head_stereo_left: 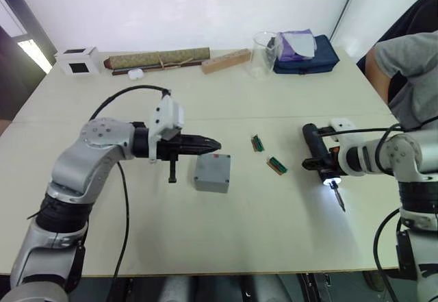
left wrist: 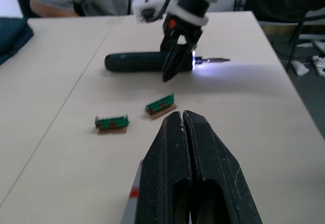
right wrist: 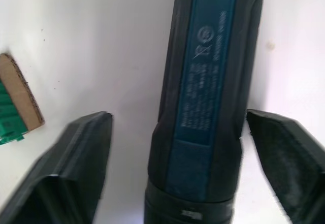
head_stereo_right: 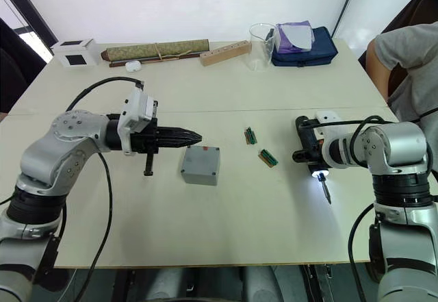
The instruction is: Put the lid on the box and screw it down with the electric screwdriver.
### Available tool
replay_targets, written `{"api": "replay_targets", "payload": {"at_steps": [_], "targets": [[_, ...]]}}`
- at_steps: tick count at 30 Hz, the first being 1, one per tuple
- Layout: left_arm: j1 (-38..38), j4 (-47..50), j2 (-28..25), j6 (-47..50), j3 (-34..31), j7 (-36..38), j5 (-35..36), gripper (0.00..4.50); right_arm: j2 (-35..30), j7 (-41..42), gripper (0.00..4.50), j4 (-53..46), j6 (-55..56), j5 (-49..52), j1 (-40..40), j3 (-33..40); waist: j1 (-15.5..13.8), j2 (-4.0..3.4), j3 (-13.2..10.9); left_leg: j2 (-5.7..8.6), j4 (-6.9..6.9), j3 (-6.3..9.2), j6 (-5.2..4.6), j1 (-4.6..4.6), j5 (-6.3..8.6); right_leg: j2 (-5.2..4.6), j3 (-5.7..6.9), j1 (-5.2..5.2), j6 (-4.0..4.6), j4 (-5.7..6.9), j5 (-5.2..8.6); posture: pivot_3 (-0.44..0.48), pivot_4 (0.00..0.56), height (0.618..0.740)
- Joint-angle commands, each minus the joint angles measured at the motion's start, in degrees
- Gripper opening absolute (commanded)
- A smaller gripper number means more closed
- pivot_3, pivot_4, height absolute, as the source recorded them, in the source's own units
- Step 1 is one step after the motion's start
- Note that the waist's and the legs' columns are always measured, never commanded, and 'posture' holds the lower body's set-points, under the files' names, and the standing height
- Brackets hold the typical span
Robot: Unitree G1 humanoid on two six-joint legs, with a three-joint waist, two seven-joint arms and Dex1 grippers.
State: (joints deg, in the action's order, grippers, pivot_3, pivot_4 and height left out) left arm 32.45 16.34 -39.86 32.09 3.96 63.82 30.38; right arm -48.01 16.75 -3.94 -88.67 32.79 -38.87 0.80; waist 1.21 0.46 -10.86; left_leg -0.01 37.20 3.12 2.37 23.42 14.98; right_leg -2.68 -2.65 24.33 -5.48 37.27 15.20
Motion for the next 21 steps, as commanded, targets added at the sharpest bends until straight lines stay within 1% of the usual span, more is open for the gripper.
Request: {"api": "replay_targets", "payload": {"at_steps": [1, 3, 5, 6, 8, 9, 11, 12, 13, 14, 15, 16, 21], "targets": [[-2.57, 0.43, -2.27, -0.24, -2.26, -2.27, -1.91, 0.0, -2.75, 5.47, 4.49, -9.83, 11.39, -0.75, -2.6, 0.58, 0.14, -0.01, -0.01, 0.0, -0.01, 0.0, 0.0, 0.0, 0.0, 0.0, 0.0, 0.01, 0.0, 0.0, 0.0, 0.0, 0.15, 0.736], [-4.63, -1.54, -3.94, -1.95, -1.78, -3.37, -5.14, 0.0, -2.08, 9.18, 4.49, -14.18, 16.14, 0.51, -3.43, 0.67, 0.56, -0.01, -0.01, -0.02, -0.03, 0.02, 0.0, -0.02, 0.0, 0.03, 0.01, 0.02, 0.0, 0.01, 0.0, 0.0, 0.15, 0.736], [-6.0, -3.76, -4.57, -3.16, -1.48, -4.08, -7.1, 0.0, -2.51, 11.91, 4.01, -18.29, 20.06, -0.6, -1.82, -2.84, 0.74, 0.02, 0.0, -0.04, -0.04, 0.09, 0.0, -0.03, 0.0, 0.06, 0.06, 0.01, 0.0, 0.03, 0.0, 0.0, 0.15, 0.736], [-6.5, -4.77, -4.6, -3.58, -1.18, -4.42, -7.89, 0.0, -1.63, 12.32, 3.81, -19.66, 21.74, -1.34, -0.52, -4.53, 0.84, 0.03, 0.01, -0.04, -0.04, 0.12, 0.0, -0.03, 0.0, 0.06, 0.09, 0.0, 0.0, 0.03, 0.0, 0.0, 0.15, 0.736], [-7.56, -6.17, -4.68, -5.09, 0.14, -4.42, -9.88, 0.0, 0.29, 12.74, 3.01, -21.36, 25.1, -3.17, 2.01, -8.28, 0.78, 0.14, 0.06, -0.04, -0.02, 0.12, 0.0, -0.02, 0.0, 0.02, 0.1, -0.03, 0.0, 0.02, 0.0, 0.0, 0.15, 0.736], [-7.97, -6.79, -4.56, -5.76, 0.77, -4.34, -10.73, 0.0, 0.89, 12.73, 2.68, -21.65, 27.14, -4.97, 2.97, -10.55, 0.77, 0.16, 0.04, -0.04, -0.02, 0.12, 0.0, -0.02, 0.0, 0.02, 0.11, -0.06, 0.0, 0.0, 0.0, 0.0, 0.15, 0.736], [-8.73, -7.98, -3.94, -6.95, 2.18, -4.4, -12.4, 0.0, 2.57, 12.39, 1.85, -21.58, 30.58, -8.3, 4.76, -14.9, 0.68, 0.16, 0.03, 0.0, 0.02, 0.1, 0.0, 0.01, 0.0, -0.05, 0.1, -0.05, 0.0, 0.01, 0.0, 0.0, 0.15, 0.736], [-8.8, -8.4, -3.23, -6.77, 2.78, -4.64, -12.68, 0.0, 3.86, 12.0, 1.38, -21.08, 31.58, -9.56, 5.31, -16.45, 0.69, 0.15, 0.03, 0.03, 0.03, 0.09, 0.01, 0.01, 0.0, -0.09, 0.09, -0.05, 0.0, 0.01, 0.0, 0.0, 0.15, 0.736], [-8.76, -8.76, -2.53, -6.63, 3.44, -4.88, -12.98, 0.0, 5.24, 11.81, 1.04, -20.48, 32.28, -10.42, 5.66, -17.79, 0.72, 0.15, 0.03, 0.04, 0.04, 0.07, 0.01, 0.01, 0.0, -0.1, 0.08, -0.04, 0.0, 0.02, 0.0, 0.0, 0.15, 0.736], [-8.72, -8.98, -1.92, -6.58, 3.95, -5.07, -13.38, 0.0, 6.34, 12.12, 0.53, -20.09, 32.77, -10.95, 5.99, -18.77, 0.74, 0.15, 0.03, 0.04, 0.05, 0.06, 0.01, 0.01, 0.0, -0.1, 0.07, -0.04, 0.0, 0.03, 0.0, 0.0, 0.15, 0.736], [-8.62, -9.25, -1.36, -6.77, 4.42, -5.26, -13.86, 0.0, 7.28, 12.42, 0.16, -19.81, 33.44, -11.67, 6.25, -19.85, 0.74, 0.15, 0.03, 0.04, 0.06, 0.06, 0.01, 0.01, 0.0, -0.1, 0.07, -0.04, 0.0, 0.04, 0.0, 0.0, 0.15, 0.736], [-8.52, -9.46, -0.88, -6.97, 4.75, -5.45, -14.28, 0.0, 8.14, 12.62, 0.02, -19.62, 33.84, -12.31, 6.52, -20.61, 0.75, 0.15, 0.03, 0.04, 0.07, 0.08, 0.01, 0.01, 0.0, -0.09, 0.07, -0.04, 0.0, 0.06, 0.0, 0.0, 0.15, 0.736], [-6.51, -11.69, 2.08, -7.34, 6.43, -6.08, -15.77, 0.0, 12.62, 13.37, 0.02, -18.74, 33.98, -13.6, 7.83, -22.94, 0.68, 0.16, 0.04, 0.03, 0.08, 0.13, 0.01, 0.0, -0.01, -0.06, 0.1, -0.03, 0.0, 0.14, 0.0, 0.0, 0.15, 0.736]]}}
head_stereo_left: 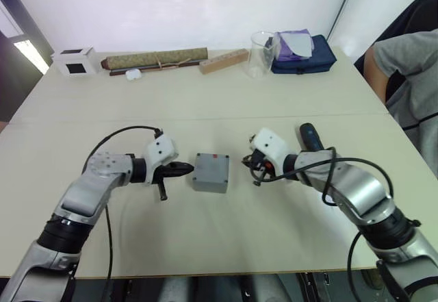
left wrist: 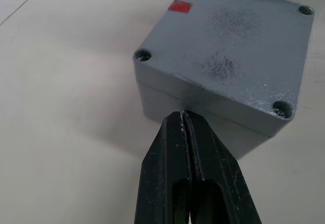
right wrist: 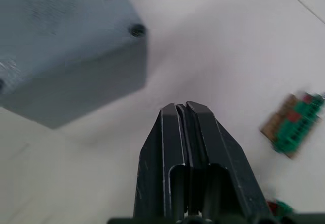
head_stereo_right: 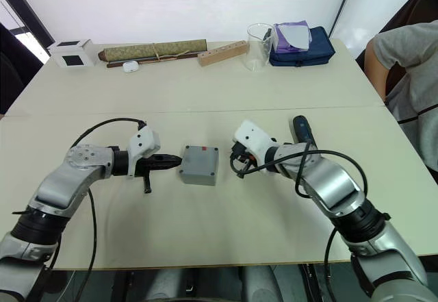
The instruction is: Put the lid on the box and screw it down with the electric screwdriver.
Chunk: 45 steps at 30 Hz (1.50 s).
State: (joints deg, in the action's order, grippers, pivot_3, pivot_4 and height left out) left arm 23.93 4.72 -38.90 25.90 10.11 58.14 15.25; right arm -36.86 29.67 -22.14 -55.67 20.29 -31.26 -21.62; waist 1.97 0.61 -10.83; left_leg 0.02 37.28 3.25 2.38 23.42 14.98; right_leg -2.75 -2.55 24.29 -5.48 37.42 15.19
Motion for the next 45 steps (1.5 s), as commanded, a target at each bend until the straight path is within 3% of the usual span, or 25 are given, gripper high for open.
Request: {"api": "replay_targets", "payload": {"at_steps": [1, 11, 19, 25, 29, 33, 45], "targets": [[2.4, -0.57, 1.56, -1.5, 0.7, -0.24, -1.0, 0.0, 1.89, 0.54, 0.02, -0.36, 0.79, -1.56, 0.28, -1.11, -0.17, 0.0, 0.0, 0.0, 0.01, 0.0, 0.0, 0.0, 0.0, -0.01, 0.0, 0.0, 0.0, 0.01, 0.0, 0.0, 0.15, 0.736], [9.38, -11.55, 7.02, -7.0, 4.03, 0.52, -6.2, 0.0, 5.87, 4.8, 0.02, -4.34, -5.69, 1.6, -0.15, -2.56, -0.79, 0.0, 0.01, 0.02, 0.1, 0.04, 0.0, -0.02, 0.0, 0.04, 0.01, 0.0, 0.0, 0.11, 0.0, 0.0, 0.15, 0.736], [9.98, -18.05, 5.22, -12.0, 3.67, 2.25, -9.26, 0.0, -1.46, 6.3, 0.02, -4.39, -4.69, -2.3, -1.69, 0.06, -0.95, 0.0, 0.01, 0.03, 0.15, 0.02, 0.01, -0.01, 0.0, 0.0, 0.01, 0.0, 0.0, 0.13, -0.01, 0.0, 0.15, 0.736], [6.58, -13.68, 2.05, -11.36, 3.16, 6.76, -7.12, 0.0, -1.85, 4.83, 0.02, 3.36, 3.51, -7.21, -3.33, 1.96, -0.7, 0.0, 0.02, 0.02, 0.14, 0.01, 0.0, -0.03, 0.0, 0.03, 0.0, 0.0, 0.0, 0.13, 0.0, 0.0, 0.15, 0.736], [2.24, -5.47, -0.23, -7.2, 2.49, 10.68, -2.94, 0.0, 2.94, 4.76, 0.02, 11.59, 9.48, -8.71, -3.87, 1.69, -0.24, 0.0, 0.02, -0.01, 0.12, -0.01, 0.01, -0.04, 0.0, 0.04, -0.02, 0.0, 0.01, 0.14, -0.01, 0.0, 0.15, 0.736], [2.66, -4.73, 1.88, -5.26, 2.6, 7.87, -3.38, 0.0, 10.39, 4.03, 0.02, 17.81, 15.02, -9.92, -3.62, 0.4, -0.44, 0.01, 0.02, 0.0, 0.17, 0.0, 0.01, -0.03, -0.01, 0.01, 0.0, 0.0, 0.01, 0.22, -0.01, 0.0, 0.15, 0.736], [2.76, -3.55, 1.66, -4.28, 2.27, 7.44, -3.36, 0.0, 10.95, 9.56, 0.02, 11.77, 11.37, -9.55, -0.36, -1.03, -0.77, 0.0, 0.02, 0.01, 0.35, 0.02, 0.01, -0.04, -0.01, 0.04, -0.01, 0.01, 0.02, 0.45, 0.0, 0.0, 0.15, 0.736]]}}
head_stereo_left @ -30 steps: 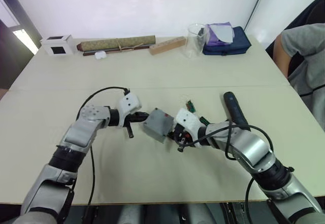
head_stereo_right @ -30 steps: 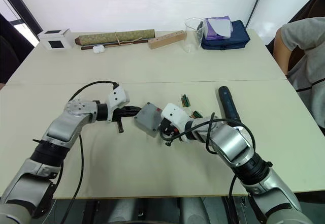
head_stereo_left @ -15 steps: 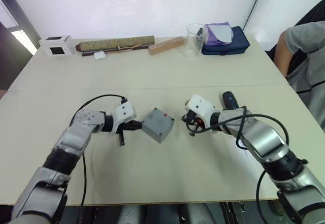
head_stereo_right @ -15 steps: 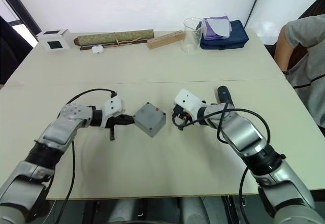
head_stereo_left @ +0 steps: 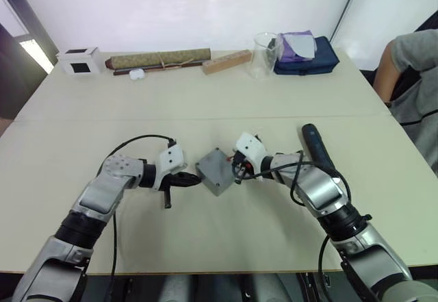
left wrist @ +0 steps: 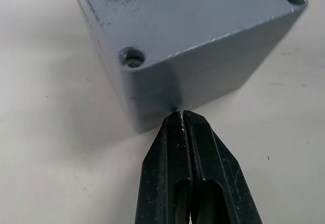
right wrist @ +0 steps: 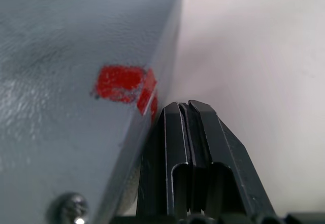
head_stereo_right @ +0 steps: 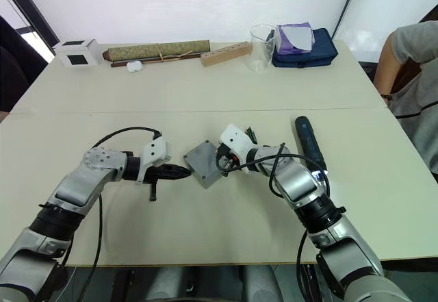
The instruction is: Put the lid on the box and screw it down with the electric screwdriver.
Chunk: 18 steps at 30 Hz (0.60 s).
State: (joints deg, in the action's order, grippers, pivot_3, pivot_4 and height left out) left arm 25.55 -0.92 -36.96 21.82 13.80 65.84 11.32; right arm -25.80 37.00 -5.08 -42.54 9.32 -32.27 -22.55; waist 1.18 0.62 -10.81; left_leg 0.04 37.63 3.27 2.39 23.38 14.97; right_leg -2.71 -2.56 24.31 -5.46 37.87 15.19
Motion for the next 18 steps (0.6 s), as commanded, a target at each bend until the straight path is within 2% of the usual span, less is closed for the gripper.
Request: {"api": "replay_targets", "payload": {"at_steps": [1, 5, 18], "targets": [[1.2, 2.1, -0.51, -0.15, -1.58, -0.12, 0.68, 0.0, -0.46, 2.87, 0.02, -6.63, -2.48, 1.79, 1.09, -0.18, 0.01, 0.0, 0.0, 0.0, 0.02, -0.01, 0.0, -0.01, 0.0, 0.0, 0.0, 0.0, 0.0, 0.03, 0.0, 0.0, 0.15, 0.736], [1.14, 1.07, -1.65, -0.93, -2.07, 0.37, 0.51, 0.0, -0.99, 4.64, 0.02, -10.21, -3.86, 2.52, 2.56, -0.44, 0.07, 0.0, 0.0, 0.0, 0.08, 0.01, 0.0, -0.01, 0.0, 0.01, 0.0, 0.0, 0.0, 0.07, 0.0, 0.0, 0.15, 0.736], [1.11, 0.59, -2.77, -1.45, -3.47, 0.32, 0.6, 0.0, -1.56, 2.73, 0.02, -10.7, -5.05, 0.32, 3.01, 1.17, 0.02, 0.0, 0.0, -0.01, 0.24, 0.02, 0.0, -0.01, 0.0, 0.03, 0.0, 0.0, 0.0, 0.21, 0.0, 0.0, 0.15, 0.736]]}}
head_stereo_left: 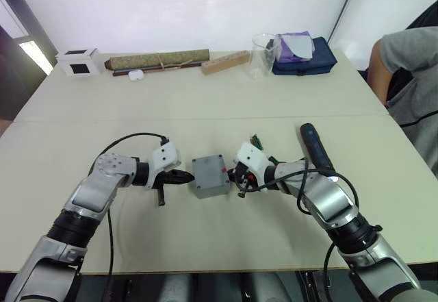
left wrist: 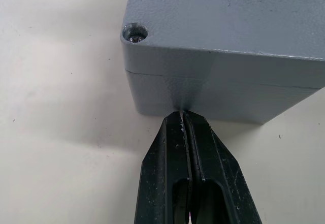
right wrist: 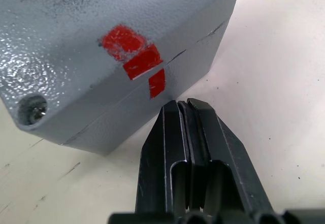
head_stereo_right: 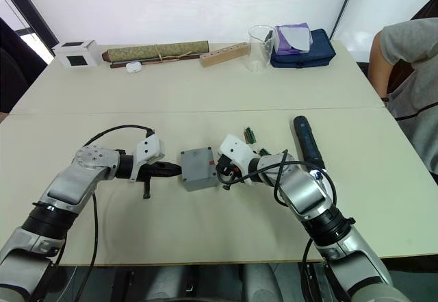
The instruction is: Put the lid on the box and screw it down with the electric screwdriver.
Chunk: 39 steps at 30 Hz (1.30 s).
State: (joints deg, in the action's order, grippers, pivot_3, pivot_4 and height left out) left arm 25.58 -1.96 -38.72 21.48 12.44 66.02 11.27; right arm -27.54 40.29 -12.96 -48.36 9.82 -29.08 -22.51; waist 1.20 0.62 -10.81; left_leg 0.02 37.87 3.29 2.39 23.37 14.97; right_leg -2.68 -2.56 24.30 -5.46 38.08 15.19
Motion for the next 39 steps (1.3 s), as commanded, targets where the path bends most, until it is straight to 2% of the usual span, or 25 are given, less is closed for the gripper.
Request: {"api": "replay_targets", "payload": {"at_steps": [1, 5, 7, 11, 15, 19, 22, 32, 37, 39], "targets": [[1.0, 1.94, -1.22, -1.0, -2.38, 0.18, 0.82, 0.0, 0.07, -0.96, 0.02, -3.02, 0.93, -0.29, 0.02, 1.66, 0.0, 0.0, 0.0, 0.0, 0.0, 0.0, 0.0, 0.0, 0.0, 0.0, 0.0, 0.0, 0.0, 0.0, 0.0, 0.0, 0.15, 0.736], [1.23, 4.04, -2.3, 0.46, -5.1, 0.26, 3.2, 0.0, 0.05, -5.17, 0.02, -3.84, 4.28, -1.3, 1.29, 6.79, -0.07, 0.0, 0.0, 0.0, 0.01, 0.0, 0.0, 0.01, 0.0, -0.01, 0.0, 0.0, 0.0, 0.0, 0.0, 0.0, 0.15, 0.736], [1.54, 6.18, -3.09, 1.83, -7.53, 0.78, 5.81, 0.0, 0.52, -8.65, 0.02, -3.09, 10.1, -2.58, 2.18, 10.74, -0.07, 0.0, 0.0, 0.0, 0.01, 0.0, 0.0, 0.02, 0.0, -0.02, 0.0, 0.0, 0.0, 0.0, 0.0, 0.0, 0.15, 0.736], [3.95, 7.86, -2.88, 3.33, -10.75, -0.1, 9.09, 0.0, 1.13, -9.93, 0.02, 1.12, 12.5, -1.65, 1.37, 15.1, -0.21, 0.01, 0.0, 0.0, 0.02, -0.01, 0.0, 0.01, 0.0, -0.03, 0.0, -0.02, -0.01, 0.0, 0.0, 0.0, 0.15, 0.736], [7.12, 8.33, -1.99, 4.87, -11.11, -1.33, 10.44, 0.0, 4.37, -13.44, 1.28, 7.95, 13.2, -1.03, -1.3, 19.11, -0.01, 0.0, 0.0, 0.0, 0.03, -0.02, 0.0, 0.0, 0.0, -0.01, 0.0, -0.03, -0.01, 0.01, 0.0, 0.0, 0.15, 0.736], [9.17, 10.14, -0.7, 5.95, -10.52, -2.39, 11.45, 0.0, 7.2, -14.81, 2.93, 15.23, 13.22, 0.05, -4.14, 21.52, 0.1, 0.0, -0.01, 0.0, 0.03, -0.02, 0.0, 0.0, 0.0, 0.0, -0.01, -0.03, 0.0, 0.03, -0.01, 0.0, 0.15, 0.736], [9.53, 11.38, -0.2, 6.65, -10.0, -2.95, 11.89, 0.0, 8.68, -15.21, 3.92, 18.65, 13.19, 0.48, -5.87, 22.11, 0.14, 0.0, 0.0, 0.0, 0.03, -0.02, 0.0, 0.0, 0.0, 0.01, -0.01, -0.02, 0.0, 0.02, 0.0, 0.0, 0.15, 0.736], [9.25, 12.42, 0.15, 7.43, -9.79, -3.84, 11.76, 0.0, 10.78, -15.39, 3.92, 26.15, 16.03, -1.04, -9.2, 20.81, 0.17, -0.01, -0.01, 0.0, 0.03, -0.03, 0.0, 0.0, 0.0, 0.0, -0.02, -0.02, 0.0, 0.03, 0.0, 0.0, 0.15, 0.736], [8.84, 13.01, 0.06, 7.66, -9.94, -4.6, 11.62, 0.0, 10.65, -14.99, 3.92, 26.32, 16.22, -1.08, -9.13, 20.89, 0.16, -0.01, -0.01, 0.0, 0.03, -0.03, 0.0, 0.0, 0.0, 0.0, -0.02, -0.02, 0.0, 0.03, 0.0, 0.0, 0.15, 0.736], [8.68, 13.27, -0.01, 7.81, -10.01, -4.66, 11.77, 0.0, 10.57, -14.81, 3.49, 26.15, 15.8, -1.1, -9.03, 20.82, 0.16, -0.01, -0.01, 0.0, 0.03, -0.03, 0.0, 0.0, 0.0, 0.0, -0.02, -0.02, 0.0, 0.03, 0.0, 0.0, 0.15, 0.736]]}}
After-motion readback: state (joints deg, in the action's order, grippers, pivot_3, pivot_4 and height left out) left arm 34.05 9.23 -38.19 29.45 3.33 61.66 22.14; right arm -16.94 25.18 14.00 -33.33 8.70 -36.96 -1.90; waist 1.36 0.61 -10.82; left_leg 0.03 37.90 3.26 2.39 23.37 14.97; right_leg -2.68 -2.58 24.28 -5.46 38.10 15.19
